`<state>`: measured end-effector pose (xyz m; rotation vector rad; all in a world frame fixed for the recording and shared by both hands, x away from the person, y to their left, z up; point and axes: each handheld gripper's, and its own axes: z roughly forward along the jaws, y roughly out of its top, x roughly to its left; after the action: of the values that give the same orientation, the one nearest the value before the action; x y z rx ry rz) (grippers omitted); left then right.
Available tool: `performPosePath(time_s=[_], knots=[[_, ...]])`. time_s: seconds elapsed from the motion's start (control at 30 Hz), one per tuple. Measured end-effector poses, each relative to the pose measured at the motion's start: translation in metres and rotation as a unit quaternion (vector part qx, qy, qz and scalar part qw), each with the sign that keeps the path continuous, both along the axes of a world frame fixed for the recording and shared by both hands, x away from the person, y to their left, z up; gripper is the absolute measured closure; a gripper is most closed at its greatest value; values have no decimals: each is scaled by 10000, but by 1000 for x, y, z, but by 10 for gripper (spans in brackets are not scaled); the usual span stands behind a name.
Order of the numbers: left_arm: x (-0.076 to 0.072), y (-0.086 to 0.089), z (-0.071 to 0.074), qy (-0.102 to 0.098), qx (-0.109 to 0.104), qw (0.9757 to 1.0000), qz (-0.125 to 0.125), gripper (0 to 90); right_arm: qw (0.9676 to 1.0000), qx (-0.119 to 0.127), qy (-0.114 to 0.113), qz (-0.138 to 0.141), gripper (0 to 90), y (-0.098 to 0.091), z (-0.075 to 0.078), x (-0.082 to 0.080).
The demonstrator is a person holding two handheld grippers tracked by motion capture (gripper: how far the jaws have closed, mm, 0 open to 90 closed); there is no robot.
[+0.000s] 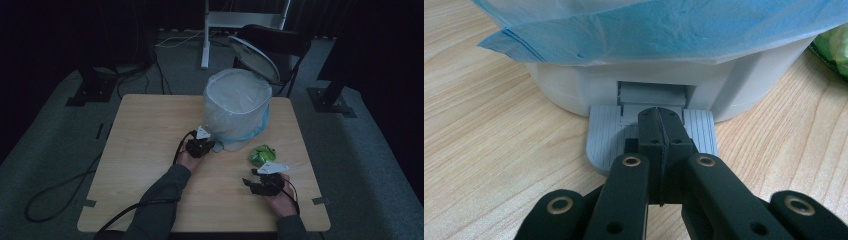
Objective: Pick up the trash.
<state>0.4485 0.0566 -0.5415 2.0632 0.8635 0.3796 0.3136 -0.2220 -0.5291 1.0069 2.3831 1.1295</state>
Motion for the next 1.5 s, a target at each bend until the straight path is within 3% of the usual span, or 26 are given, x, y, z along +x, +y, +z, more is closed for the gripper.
performPosePath(time_s=[0.4,0.6,0.87,1.03,1.27,1.5], knots=[[0,1,0,21,-16,10000,-8,900,9981,247,-400,-399,588,-22,22,-3],[1,1,0,43,-33,10000,-19,900,9969,326,-476,-539,639,-34,31,-3],[3,3,0,138,-111,9998,-34,900,9926,139,-657,-1015,623,-47,40,0],[2,2,0,100,-81,9999,-25,900,9894,47,-681,-1285,602,-54,41,6],[2,1,0,71,-65,10000,-15,900,9869,198,-565,-1501,549,-65,39,18],[1,1,0,58,-56,10000,-14,900,9853,123,-416,-1655,467,-69,33,31]])
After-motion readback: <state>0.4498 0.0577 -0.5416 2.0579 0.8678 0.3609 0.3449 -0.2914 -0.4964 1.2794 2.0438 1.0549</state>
